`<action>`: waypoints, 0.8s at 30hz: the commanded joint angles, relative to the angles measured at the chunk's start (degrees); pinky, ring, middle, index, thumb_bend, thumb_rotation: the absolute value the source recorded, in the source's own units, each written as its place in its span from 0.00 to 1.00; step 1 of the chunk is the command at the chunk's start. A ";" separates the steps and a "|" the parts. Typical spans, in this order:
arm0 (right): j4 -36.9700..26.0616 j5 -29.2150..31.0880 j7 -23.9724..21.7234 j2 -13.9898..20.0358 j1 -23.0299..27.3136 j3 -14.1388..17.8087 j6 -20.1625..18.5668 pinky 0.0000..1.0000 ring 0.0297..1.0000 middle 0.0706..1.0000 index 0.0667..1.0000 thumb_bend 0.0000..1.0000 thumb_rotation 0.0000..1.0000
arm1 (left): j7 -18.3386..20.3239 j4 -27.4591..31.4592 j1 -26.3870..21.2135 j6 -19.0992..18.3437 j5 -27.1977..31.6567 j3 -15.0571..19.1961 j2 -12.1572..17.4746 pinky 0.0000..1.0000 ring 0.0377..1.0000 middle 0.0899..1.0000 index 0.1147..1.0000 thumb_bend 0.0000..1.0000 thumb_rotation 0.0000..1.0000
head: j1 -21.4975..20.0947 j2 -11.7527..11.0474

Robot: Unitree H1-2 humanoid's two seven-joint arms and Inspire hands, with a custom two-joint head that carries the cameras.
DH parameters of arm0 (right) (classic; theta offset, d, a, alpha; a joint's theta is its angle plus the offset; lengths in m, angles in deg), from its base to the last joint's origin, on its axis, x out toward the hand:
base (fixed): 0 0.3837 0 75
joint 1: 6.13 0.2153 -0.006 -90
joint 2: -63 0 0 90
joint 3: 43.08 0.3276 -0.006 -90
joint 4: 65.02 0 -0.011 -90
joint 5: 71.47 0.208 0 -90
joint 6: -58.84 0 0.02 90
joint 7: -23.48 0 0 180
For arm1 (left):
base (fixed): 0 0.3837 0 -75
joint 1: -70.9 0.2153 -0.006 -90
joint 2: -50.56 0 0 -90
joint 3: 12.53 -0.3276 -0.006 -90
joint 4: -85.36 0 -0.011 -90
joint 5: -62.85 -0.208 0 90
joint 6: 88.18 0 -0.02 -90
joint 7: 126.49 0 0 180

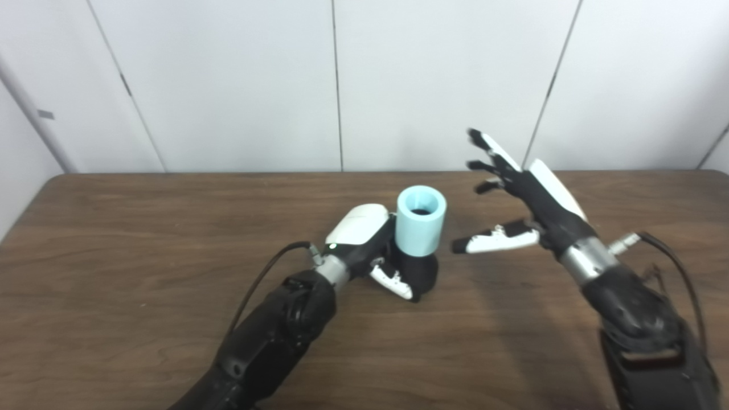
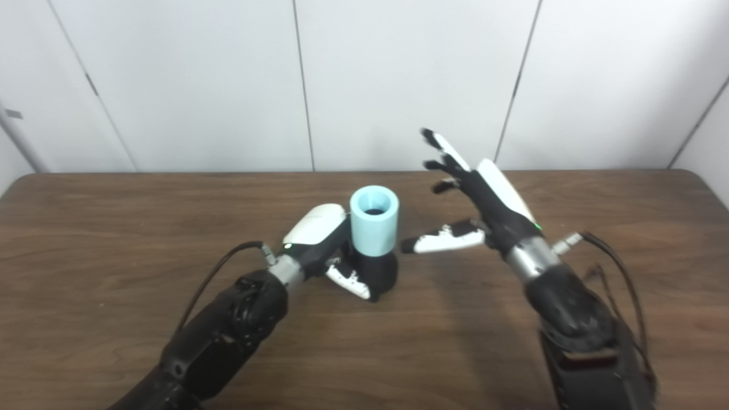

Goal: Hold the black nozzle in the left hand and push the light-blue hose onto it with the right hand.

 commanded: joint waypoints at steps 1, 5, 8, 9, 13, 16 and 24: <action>-1.68 1.94 0.77 1.09 0.88 1.12 -0.05 0.74 0.89 1.00 1.00 0.79 0.21 | 4.48 -4.38 3.32 -3.65 -2.92 -1.91 1.69 0.43 0.43 0.42 0.42 0.53 0.00 | -0.04 0.02; -1.55 2.81 0.12 2.35 -0.91 0.51 0.35 0.75 0.90 1.00 1.00 0.83 0.23 | 4.69 -3.71 3.67 -3.77 -2.51 -1.55 1.85 0.38 0.40 0.39 0.42 0.53 0.00 | -0.21 -0.15; -1.57 3.87 -0.50 2.95 -1.89 0.11 -0.01 0.77 0.91 1.00 1.00 0.84 0.22 | 4.71 -3.92 3.82 -3.62 -1.70 -0.84 1.89 0.41 0.42 0.40 0.42 0.53 0.00 | -0.15 -0.20; -1.67 4.47 -0.69 2.98 -2.23 0.14 -0.29 0.78 0.92 1.00 1.00 0.84 0.21 | 4.72 -3.91 3.94 -3.50 -1.18 -0.36 1.95 0.43 0.43 0.41 0.42 0.53 0.00 | -0.15 -0.20; -2.10 5.94 -0.51 2.84 -3.31 0.11 -0.85 0.79 0.93 1.00 1.00 0.83 0.20 | 4.87 -2.68 4.48 -3.29 0.56 1.58 2.34 0.47 0.51 0.45 0.41 0.53 0.00 | -0.94 0.15; -2.30 6.30 0.04 2.37 -4.25 0.02 -1.26 0.80 0.93 1.00 1.00 0.84 0.21 | 7.06 0.83 5.28 -5.27 1.50 3.11 3.22 0.56 0.63 0.62 0.64 0.77 0.09 | -1.50 0.15; -2.37 6.50 1.05 1.40 -6.33 -0.30 -1.64 0.81 0.93 1.00 1.00 0.86 0.23 | 8.73 10.47 9.39 -9.09 3.45 9.35 4.25 0.74 0.85 0.86 0.92 0.98 0.26 | -2.23 0.19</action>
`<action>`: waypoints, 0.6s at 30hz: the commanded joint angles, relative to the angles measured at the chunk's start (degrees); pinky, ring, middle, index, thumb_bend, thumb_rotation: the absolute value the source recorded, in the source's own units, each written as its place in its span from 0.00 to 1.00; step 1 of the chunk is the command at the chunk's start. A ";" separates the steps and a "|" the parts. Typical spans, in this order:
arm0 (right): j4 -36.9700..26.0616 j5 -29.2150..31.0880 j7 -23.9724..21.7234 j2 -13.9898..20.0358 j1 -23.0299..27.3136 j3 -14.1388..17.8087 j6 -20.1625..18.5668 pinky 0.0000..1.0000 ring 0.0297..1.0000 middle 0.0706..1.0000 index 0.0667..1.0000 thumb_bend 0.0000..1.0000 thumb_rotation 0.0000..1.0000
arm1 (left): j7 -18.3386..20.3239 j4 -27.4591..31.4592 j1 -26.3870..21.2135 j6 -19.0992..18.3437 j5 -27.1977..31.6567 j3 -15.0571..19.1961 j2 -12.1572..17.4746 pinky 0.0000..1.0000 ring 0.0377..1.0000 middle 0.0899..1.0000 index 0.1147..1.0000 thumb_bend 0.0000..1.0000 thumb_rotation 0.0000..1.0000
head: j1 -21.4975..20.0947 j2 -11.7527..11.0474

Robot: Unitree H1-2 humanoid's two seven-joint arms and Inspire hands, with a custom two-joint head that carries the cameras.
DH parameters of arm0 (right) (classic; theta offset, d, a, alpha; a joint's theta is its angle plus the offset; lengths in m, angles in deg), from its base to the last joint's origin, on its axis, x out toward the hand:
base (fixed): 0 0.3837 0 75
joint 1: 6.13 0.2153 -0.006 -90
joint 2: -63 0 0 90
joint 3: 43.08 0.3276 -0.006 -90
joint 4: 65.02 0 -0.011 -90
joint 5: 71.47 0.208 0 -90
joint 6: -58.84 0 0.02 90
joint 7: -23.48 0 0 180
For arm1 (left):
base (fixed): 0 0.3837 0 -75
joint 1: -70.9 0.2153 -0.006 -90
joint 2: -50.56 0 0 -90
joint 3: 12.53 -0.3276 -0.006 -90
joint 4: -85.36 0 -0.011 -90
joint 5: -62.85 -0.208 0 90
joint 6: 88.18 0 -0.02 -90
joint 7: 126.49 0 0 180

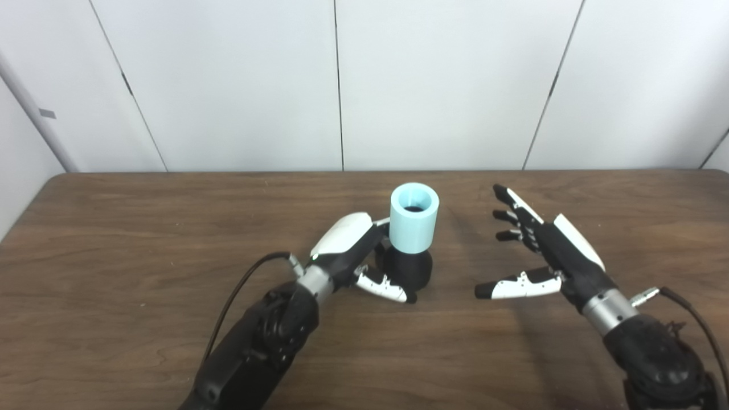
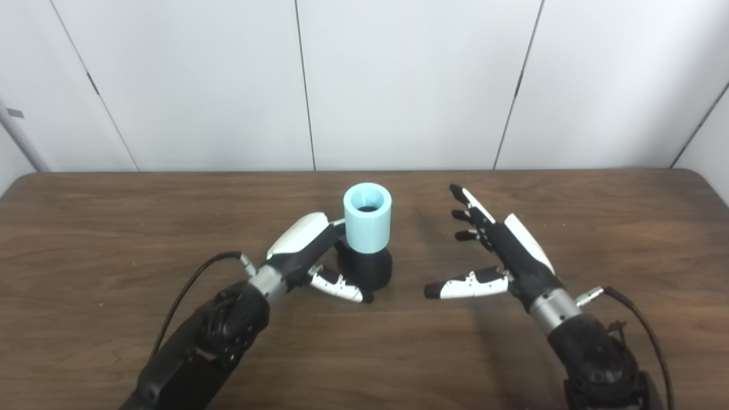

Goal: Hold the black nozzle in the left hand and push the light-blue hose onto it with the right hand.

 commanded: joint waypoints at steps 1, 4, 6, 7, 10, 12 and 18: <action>-2.20 0.85 1.17 0.20 1.29 0.43 0.44 0.81 0.93 1.00 1.00 0.87 0.23 | 2.14 -0.33 1.98 -5.88 -0.53 2.17 2.56 0.77 0.88 0.89 0.95 0.99 0.26 | 0.06 0.02; -2.57 1.07 1.36 -0.25 0.90 0.46 -0.41 0.81 0.94 1.00 1.00 0.87 0.23 | 3.20 1.89 2.46 -8.15 -1.02 3.30 3.05 0.87 0.94 0.96 0.99 1.00 0.27 | 0.02 0.01; -3.03 1.15 1.48 -0.45 0.63 0.45 -0.86 0.81 0.94 1.00 1.00 0.88 0.22 | 3.85 2.76 2.65 -9.06 -1.22 3.93 3.43 0.93 0.96 0.98 1.00 1.00 0.28 | -0.08 -0.03; -3.32 1.17 1.54 -0.52 0.49 0.45 -1.03 0.81 0.94 1.00 1.00 0.88 0.22 | 4.11 3.40 2.83 -9.50 -1.04 4.41 3.62 0.94 0.97 0.98 1.00 1.00 0.27 | -0.14 -0.03; -4.17 1.40 1.98 -0.77 0.02 0.75 -1.15 0.81 0.94 1.00 1.00 0.86 0.20 | 3.59 5.92 3.90 -9.83 1.20 7.46 3.26 0.90 0.96 0.97 0.98 0.96 0.19 | -0.37 -0.10; -4.59 1.23 3.02 -1.20 -0.42 1.02 -0.52 0.79 0.93 1.00 1.00 0.84 0.17 | 0.59 7.32 5.56 -7.68 4.88 11.61 1.11 0.81 0.89 0.88 0.88 0.81 0.09 | -0.74 -0.16; -3.81 -0.49 11.34 -6.98 -2.36 2.37 3.67 0.57 0.70 0.74 0.76 0.74 0.08 | -5.98 8.60 8.52 -0.55 21.00 23.07 -8.41 0.50 0.62 0.63 0.65 0.68 0.01 | -1.18 -0.32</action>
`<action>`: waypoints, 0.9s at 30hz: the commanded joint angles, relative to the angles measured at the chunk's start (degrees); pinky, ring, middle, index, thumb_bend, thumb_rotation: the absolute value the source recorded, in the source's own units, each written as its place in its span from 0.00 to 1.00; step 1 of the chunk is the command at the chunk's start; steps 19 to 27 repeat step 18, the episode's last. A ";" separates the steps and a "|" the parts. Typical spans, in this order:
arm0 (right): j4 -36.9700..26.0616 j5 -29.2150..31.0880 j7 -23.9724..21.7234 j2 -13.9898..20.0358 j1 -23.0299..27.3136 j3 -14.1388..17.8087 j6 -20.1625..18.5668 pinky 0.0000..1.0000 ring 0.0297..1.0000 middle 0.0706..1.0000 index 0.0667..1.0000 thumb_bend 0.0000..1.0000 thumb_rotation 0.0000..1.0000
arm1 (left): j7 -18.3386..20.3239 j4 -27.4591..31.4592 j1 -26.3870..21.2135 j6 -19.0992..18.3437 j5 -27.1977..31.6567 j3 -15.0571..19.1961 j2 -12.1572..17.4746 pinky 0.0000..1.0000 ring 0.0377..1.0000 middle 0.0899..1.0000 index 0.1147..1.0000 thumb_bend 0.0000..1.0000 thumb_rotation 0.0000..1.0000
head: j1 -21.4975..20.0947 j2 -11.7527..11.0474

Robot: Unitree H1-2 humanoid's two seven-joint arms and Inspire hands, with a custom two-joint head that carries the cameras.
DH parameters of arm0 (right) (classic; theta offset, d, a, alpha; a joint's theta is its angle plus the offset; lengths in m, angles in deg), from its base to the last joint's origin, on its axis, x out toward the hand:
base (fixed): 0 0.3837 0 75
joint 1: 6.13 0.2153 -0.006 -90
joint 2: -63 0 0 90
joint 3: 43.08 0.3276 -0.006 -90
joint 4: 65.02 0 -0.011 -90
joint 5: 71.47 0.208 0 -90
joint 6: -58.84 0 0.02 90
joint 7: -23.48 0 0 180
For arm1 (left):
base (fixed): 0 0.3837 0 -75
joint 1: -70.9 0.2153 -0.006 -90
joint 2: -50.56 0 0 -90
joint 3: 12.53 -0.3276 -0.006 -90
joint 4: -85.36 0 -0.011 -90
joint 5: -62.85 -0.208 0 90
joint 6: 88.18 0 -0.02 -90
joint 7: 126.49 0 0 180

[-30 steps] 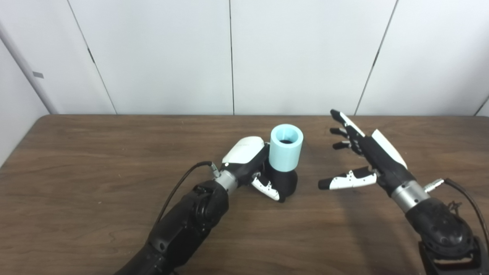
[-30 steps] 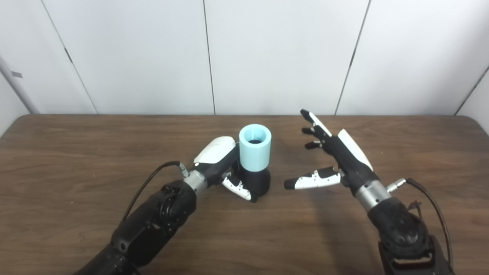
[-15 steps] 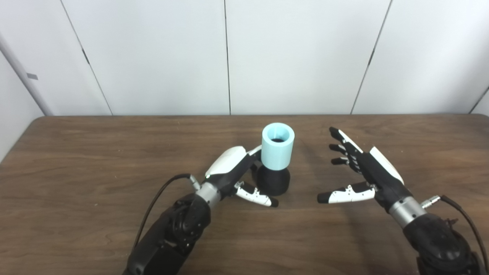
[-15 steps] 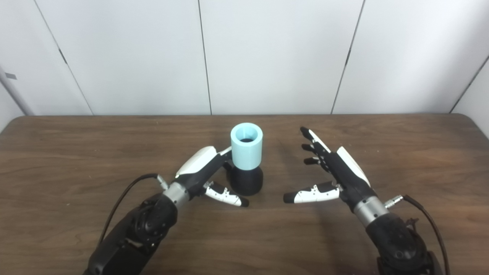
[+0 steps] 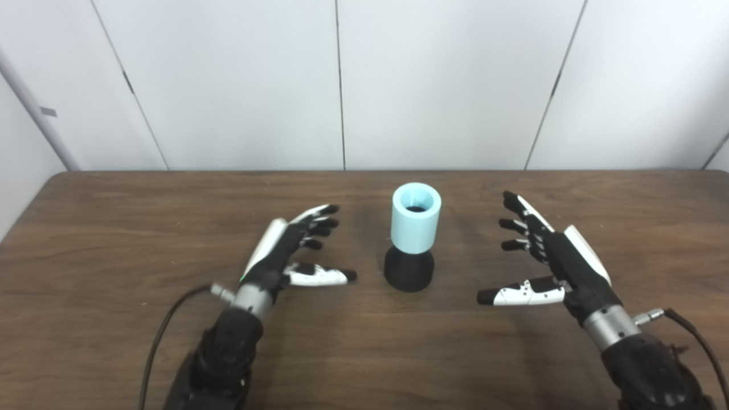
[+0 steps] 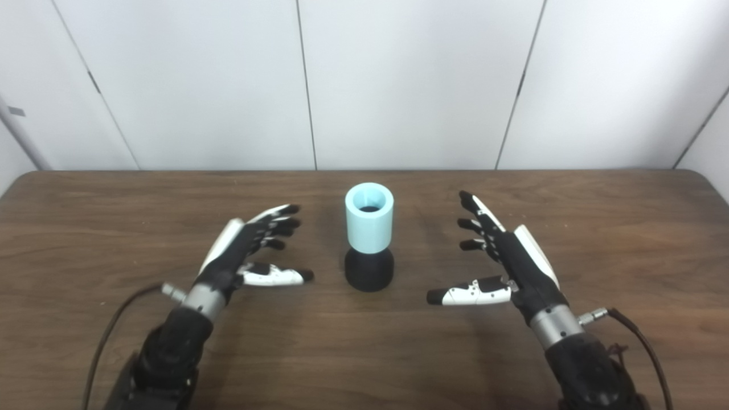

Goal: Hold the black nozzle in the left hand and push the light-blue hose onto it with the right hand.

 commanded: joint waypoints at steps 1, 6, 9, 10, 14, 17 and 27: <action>-0.85 -0.14 3.72 -2.38 1.32 0.64 3.13 0.55 0.67 0.71 0.73 0.73 0.07 | -0.27 1.81 -2.80 2.03 4.51 0.95 -1.14 0.49 0.61 0.62 0.64 0.68 0.00 | -0.27 -0.38; -0.48 1.55 3.96 -4.78 1.48 1.36 -2.10 0.53 0.66 0.70 0.70 0.71 0.05 | -0.35 1.86 -3.56 2.15 6.09 1.12 -0.98 0.52 0.64 0.62 0.64 0.72 0.00 | -0.65 -0.20; -0.55 2.37 3.51 -4.73 1.43 1.53 -3.58 0.53 0.67 0.72 0.72 0.71 0.05 | -0.25 1.77 -3.63 2.81 7.11 0.93 -0.73 0.56 0.66 0.64 0.64 0.73 0.01 | -0.90 -0.12; -0.42 2.32 3.48 -4.46 1.46 1.42 -3.29 0.54 0.67 0.72 0.72 0.72 0.05 | -0.11 1.68 -3.63 3.16 7.76 1.01 -0.65 0.56 0.67 0.64 0.64 0.73 0.01 | -1.02 -0.14; 0.64 2.24 4.11 -3.61 1.42 1.38 -0.86 0.53 0.67 0.73 0.73 0.73 0.02 | -0.31 0.73 -3.84 4.38 9.26 1.35 -0.24 0.57 0.67 0.65 0.63 0.73 0.02 | -1.71 -0.20; 1.32 2.24 4.64 -3.67 1.24 1.34 0.10 0.53 0.68 0.73 0.73 0.73 0.01 | -0.38 -0.31 -3.88 5.67 9.87 1.47 0.07 0.57 0.67 0.65 0.62 0.73 0.01 | -2.08 -0.42; 1.36 2.09 4.78 -3.68 1.21 1.30 0.09 0.53 0.68 0.73 0.73 0.73 0.01 | -0.34 -0.59 -3.85 6.14 9.99 1.45 0.11 0.59 0.67 0.65 0.61 0.73 0.01 | -2.24 -0.54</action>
